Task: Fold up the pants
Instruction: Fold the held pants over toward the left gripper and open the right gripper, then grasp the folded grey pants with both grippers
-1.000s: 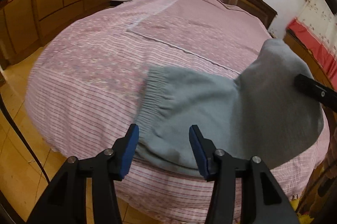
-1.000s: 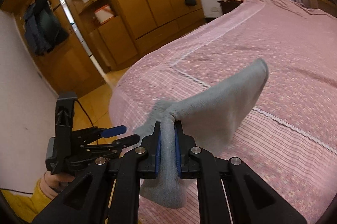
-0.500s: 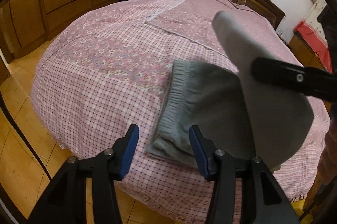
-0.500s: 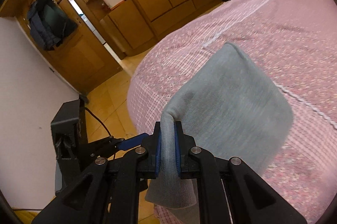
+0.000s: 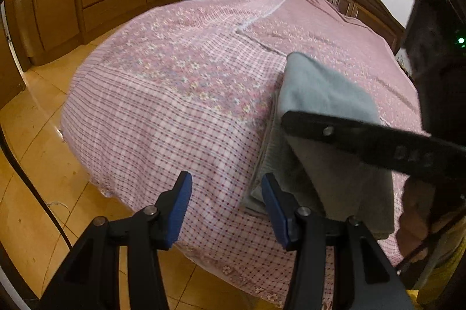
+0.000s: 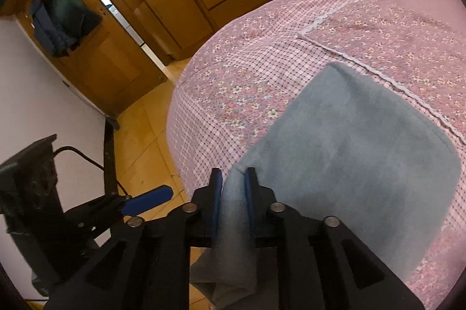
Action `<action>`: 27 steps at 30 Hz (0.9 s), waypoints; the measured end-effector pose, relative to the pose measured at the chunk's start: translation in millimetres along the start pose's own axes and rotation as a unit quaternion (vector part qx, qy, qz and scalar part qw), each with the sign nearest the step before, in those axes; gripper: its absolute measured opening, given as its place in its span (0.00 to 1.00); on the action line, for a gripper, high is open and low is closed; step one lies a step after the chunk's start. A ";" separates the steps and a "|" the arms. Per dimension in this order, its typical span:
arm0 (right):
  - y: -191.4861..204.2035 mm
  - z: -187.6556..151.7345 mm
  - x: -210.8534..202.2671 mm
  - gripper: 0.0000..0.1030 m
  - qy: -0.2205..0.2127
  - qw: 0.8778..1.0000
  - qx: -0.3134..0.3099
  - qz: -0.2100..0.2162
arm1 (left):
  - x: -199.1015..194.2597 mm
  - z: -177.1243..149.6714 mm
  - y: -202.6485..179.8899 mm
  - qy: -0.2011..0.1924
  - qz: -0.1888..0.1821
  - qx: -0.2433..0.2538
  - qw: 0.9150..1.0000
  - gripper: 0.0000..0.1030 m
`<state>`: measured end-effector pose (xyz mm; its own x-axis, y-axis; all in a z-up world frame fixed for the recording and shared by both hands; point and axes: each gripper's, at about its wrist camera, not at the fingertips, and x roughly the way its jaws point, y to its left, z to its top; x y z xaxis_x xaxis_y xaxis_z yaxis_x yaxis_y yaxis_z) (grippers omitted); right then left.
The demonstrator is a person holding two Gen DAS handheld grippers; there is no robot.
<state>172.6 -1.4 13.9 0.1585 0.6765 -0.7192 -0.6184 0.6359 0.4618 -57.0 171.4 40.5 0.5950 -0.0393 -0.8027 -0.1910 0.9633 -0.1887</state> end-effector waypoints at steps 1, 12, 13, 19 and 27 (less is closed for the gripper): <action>1.1 -0.5 -1.7 0.25 -0.002 1.000 0.004 0.006 | -2.9 0.5 0.0 -0.003 0.001 0.000 1.000 0.51; -9.7 -18.8 -70.4 0.26 -0.062 0.997 0.003 -0.034 | -27.7 11.8 -7.4 -0.028 -0.012 0.002 1.000 0.51; -15.6 -22.6 -76.0 0.26 -0.066 0.997 0.004 -0.047 | -30.5 12.7 -11.8 -0.029 -0.022 0.006 0.999 0.51; -50.8 -36.1 -97.1 0.26 -0.085 0.992 0.041 -0.089 | -20.4 13.4 -38.1 -0.019 -0.052 0.028 0.998 0.51; -97.9 -21.8 -82.8 0.26 -0.075 0.989 0.089 -0.088 | 24.9 4.5 -39.2 0.022 -0.013 0.041 0.999 0.54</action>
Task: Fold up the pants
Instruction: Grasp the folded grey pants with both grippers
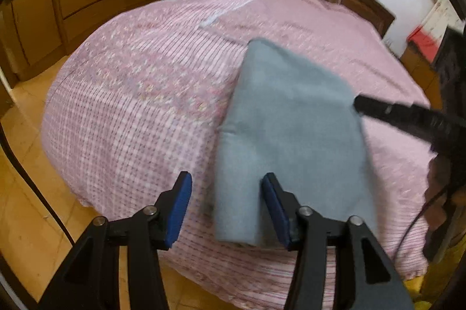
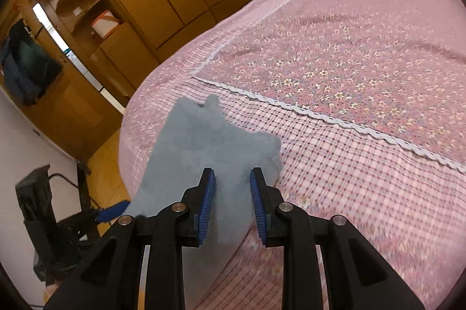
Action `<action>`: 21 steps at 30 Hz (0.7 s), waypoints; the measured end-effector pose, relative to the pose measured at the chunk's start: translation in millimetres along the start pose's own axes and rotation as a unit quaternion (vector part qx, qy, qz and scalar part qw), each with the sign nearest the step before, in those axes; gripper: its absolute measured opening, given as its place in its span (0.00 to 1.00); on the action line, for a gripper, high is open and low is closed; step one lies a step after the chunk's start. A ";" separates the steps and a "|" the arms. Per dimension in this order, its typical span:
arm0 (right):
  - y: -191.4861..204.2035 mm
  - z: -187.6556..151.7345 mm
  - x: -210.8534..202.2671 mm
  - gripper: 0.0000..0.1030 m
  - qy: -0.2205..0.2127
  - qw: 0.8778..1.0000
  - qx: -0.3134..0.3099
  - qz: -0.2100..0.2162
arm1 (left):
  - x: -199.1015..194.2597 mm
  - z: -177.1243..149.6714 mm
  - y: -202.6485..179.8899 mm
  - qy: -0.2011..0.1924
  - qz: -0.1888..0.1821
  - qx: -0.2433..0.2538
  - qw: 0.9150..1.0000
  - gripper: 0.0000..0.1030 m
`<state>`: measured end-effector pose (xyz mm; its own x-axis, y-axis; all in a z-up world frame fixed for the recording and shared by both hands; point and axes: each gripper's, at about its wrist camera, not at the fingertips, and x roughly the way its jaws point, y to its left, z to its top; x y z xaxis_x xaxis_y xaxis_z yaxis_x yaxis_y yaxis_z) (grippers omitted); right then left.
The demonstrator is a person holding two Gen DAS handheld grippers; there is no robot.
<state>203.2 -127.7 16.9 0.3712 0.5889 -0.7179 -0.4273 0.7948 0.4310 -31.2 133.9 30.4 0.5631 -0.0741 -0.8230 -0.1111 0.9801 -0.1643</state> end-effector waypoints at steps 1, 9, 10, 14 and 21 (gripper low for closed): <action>-2.4 2.3 6.3 0.26 0.005 1.000 0.005 0.002 | 4.3 -0.9 3.5 0.006 -0.002 -0.008 1.000 0.55; -10.7 11.6 25.3 0.26 0.014 1.000 0.017 -0.013 | 6.5 2.5 17.8 0.008 -0.007 -0.032 0.999 0.62; -9.5 11.7 22.7 0.26 0.013 1.000 0.017 -0.015 | 4.7 3.3 16.9 0.008 -0.007 -0.030 0.999 0.62; -8.7 5.3 1.4 0.36 0.009 0.999 0.023 -0.023 | -5.7 14.9 18.1 -0.001 -0.030 -0.026 0.999 0.61; -16.8 -22.1 -16.8 0.52 0.023 0.996 0.086 0.022 | 0.7 44.1 21.0 -0.002 -0.090 -0.016 0.996 0.61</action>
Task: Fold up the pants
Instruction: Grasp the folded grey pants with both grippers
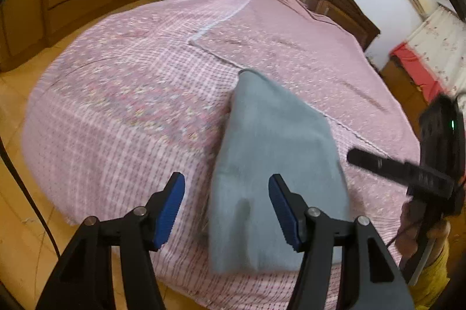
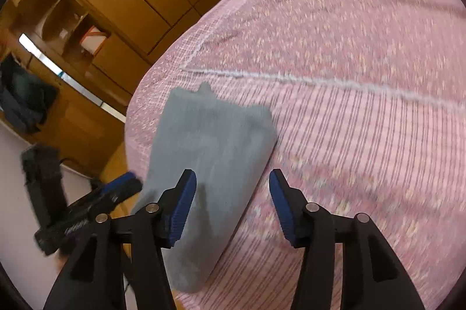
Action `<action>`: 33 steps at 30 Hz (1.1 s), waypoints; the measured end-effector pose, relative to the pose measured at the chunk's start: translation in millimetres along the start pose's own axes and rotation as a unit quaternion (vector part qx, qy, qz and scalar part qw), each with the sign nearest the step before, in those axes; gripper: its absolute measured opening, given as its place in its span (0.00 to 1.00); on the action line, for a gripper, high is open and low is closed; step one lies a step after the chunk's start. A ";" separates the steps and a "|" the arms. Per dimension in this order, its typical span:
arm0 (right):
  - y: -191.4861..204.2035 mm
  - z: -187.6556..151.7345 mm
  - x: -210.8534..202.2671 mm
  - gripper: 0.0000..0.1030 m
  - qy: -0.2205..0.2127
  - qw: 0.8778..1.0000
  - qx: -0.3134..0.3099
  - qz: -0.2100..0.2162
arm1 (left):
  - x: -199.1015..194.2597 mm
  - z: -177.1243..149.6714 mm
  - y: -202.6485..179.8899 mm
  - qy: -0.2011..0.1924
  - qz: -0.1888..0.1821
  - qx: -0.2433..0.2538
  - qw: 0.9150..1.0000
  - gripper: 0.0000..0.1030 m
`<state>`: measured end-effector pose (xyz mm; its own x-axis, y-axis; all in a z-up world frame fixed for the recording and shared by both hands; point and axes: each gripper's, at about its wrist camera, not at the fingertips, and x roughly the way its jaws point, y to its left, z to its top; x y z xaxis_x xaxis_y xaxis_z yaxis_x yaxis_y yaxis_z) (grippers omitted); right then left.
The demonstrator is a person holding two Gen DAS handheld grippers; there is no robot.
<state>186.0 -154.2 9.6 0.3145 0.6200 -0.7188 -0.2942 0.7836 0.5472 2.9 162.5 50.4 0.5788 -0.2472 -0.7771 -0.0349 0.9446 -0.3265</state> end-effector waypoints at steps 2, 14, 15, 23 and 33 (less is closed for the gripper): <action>2.2 -5.9 4.1 0.52 0.013 1.000 0.005 0.010 | 5.0 2.1 -1.9 0.010 -0.009 0.004 1.000 0.61; 5.4 -16.7 40.4 0.55 0.028 0.999 0.010 0.023 | 51.3 8.1 9.3 0.070 -0.067 -0.014 0.995 0.61; 5.7 -16.6 41.5 0.55 0.027 0.999 0.009 0.024 | 52.5 8.3 11.7 0.071 -0.074 -0.020 0.995 0.61; 13.1 -16.7 54.0 0.55 0.000 1.000 0.010 0.019 | 69.2 14.0 16.4 0.077 -0.100 -0.028 0.992 0.64; 29.5 -14.7 48.7 0.32 -0.025 0.999 -0.027 0.016 | 76.2 13.9 14.4 0.061 -0.116 -0.049 0.990 0.66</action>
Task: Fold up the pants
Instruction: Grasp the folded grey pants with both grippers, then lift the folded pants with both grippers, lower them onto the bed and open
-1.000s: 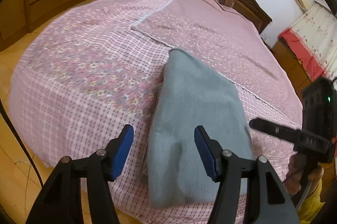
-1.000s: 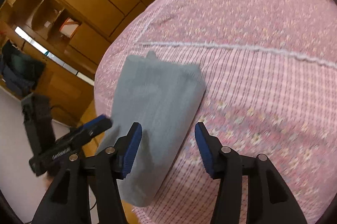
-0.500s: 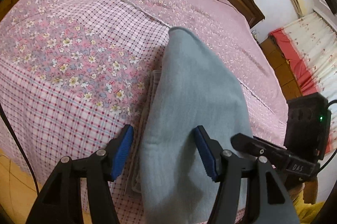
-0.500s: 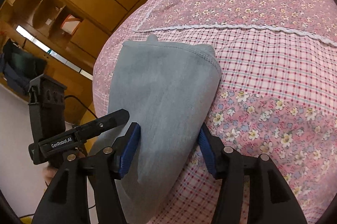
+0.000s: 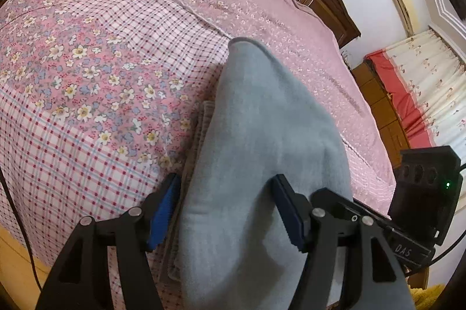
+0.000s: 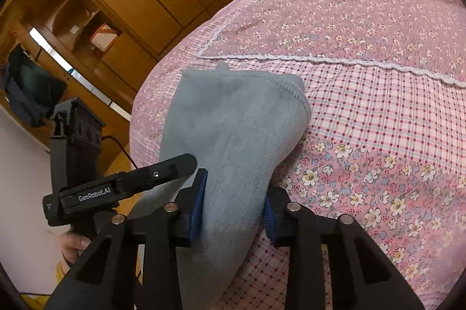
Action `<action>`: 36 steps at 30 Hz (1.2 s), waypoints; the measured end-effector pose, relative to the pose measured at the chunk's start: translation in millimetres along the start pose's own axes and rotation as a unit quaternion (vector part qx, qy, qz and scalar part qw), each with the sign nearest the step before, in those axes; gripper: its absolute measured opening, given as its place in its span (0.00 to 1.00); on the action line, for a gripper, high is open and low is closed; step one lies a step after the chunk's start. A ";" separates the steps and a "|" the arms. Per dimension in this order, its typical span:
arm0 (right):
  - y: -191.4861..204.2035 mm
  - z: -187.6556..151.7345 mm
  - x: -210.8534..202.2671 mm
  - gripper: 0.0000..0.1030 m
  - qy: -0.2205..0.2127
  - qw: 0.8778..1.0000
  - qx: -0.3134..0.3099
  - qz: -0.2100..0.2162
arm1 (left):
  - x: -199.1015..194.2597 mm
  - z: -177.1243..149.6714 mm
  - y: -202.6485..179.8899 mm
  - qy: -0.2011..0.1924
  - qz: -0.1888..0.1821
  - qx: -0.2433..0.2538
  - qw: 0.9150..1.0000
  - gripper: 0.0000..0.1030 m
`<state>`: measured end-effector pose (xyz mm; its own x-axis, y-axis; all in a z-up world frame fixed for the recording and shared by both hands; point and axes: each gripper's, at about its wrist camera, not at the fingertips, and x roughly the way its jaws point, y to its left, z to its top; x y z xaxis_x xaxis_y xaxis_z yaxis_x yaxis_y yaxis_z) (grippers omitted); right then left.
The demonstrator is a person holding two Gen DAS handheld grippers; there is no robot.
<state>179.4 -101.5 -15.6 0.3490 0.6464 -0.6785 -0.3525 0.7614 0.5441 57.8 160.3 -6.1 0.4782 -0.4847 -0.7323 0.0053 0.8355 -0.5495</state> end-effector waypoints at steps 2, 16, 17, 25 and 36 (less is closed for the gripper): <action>0.2 1.0 -2.6 0.30 -0.001 1.000 0.000 0.003 | 3.2 -4.2 -3.5 -0.003 -0.008 -0.001 1.000 0.66; -1.7 6.7 -64.4 0.26 -0.046 0.998 -0.031 0.016 | -11.5 -19.6 -49.2 -0.037 -0.047 0.006 0.998 0.46; -2.7 7.1 -69.1 0.26 -0.049 0.998 -0.033 0.013 | -13.1 -18.9 -51.3 -0.037 -0.051 0.008 0.998 0.45; -29.3 12.0 -126.7 0.26 -0.087 0.995 -0.047 -0.007 | -3.4 -14.3 -105.1 -0.035 -0.078 0.049 0.995 0.45; -93.0 25.1 -174.8 0.26 -0.119 0.991 -0.019 -0.056 | 54.0 -1.6 -204.4 -0.004 -0.092 0.134 0.987 0.38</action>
<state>173.0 -284.1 64.8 0.5816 0.5548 -0.5949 -0.3314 0.8295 0.4496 81.2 -37.1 66.1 0.4536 -0.6341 -0.6262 0.3248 0.7719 -0.5464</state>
